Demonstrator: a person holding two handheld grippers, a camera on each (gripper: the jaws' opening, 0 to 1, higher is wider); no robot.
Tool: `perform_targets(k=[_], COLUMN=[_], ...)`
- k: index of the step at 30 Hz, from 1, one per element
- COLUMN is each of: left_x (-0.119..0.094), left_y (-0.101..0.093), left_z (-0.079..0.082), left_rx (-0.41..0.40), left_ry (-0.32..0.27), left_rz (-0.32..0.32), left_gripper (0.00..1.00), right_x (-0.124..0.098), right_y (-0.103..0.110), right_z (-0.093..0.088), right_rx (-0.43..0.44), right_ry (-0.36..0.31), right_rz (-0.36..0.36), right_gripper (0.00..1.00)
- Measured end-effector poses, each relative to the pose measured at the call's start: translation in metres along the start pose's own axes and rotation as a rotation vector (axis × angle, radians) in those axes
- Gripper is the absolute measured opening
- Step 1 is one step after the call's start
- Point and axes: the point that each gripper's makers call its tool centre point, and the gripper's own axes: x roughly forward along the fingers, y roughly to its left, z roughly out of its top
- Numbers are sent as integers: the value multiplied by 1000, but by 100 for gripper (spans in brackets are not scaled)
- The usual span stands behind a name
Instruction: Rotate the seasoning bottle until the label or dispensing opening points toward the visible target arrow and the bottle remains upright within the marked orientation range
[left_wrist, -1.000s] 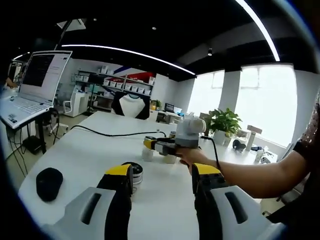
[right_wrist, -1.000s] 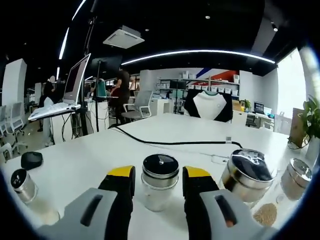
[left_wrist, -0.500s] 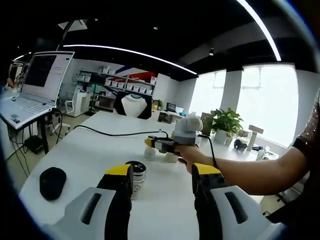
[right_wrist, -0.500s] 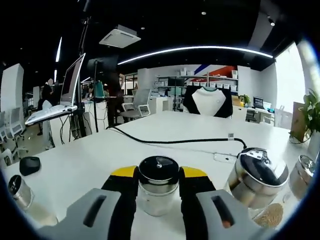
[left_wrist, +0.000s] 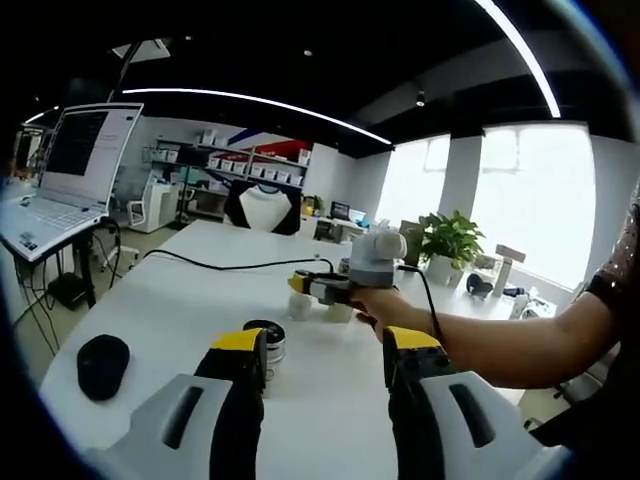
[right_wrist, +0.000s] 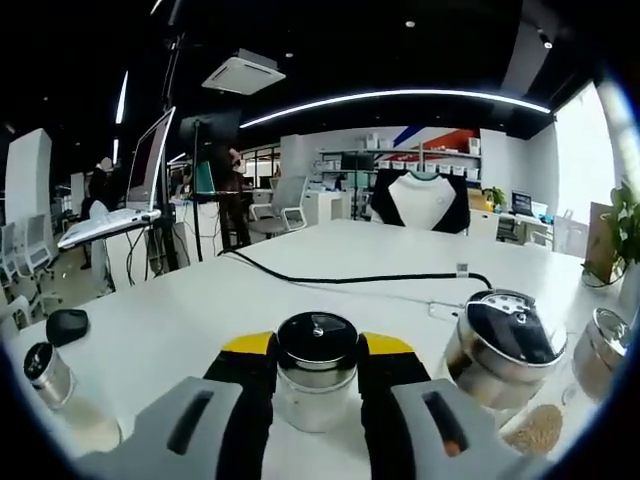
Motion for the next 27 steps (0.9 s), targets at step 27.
perform_targets(k=[27], left_x=[31], left_y=[-73], left_z=[-41], left_rx=[61], left_ry=[111], left_rz=[-152], left_gripper=[49], right_x=[-103], right_y=[25], right_z=[-4], right_rx=[-13], right_ry=[-48], right_rz=[183], right_gripper=[29])
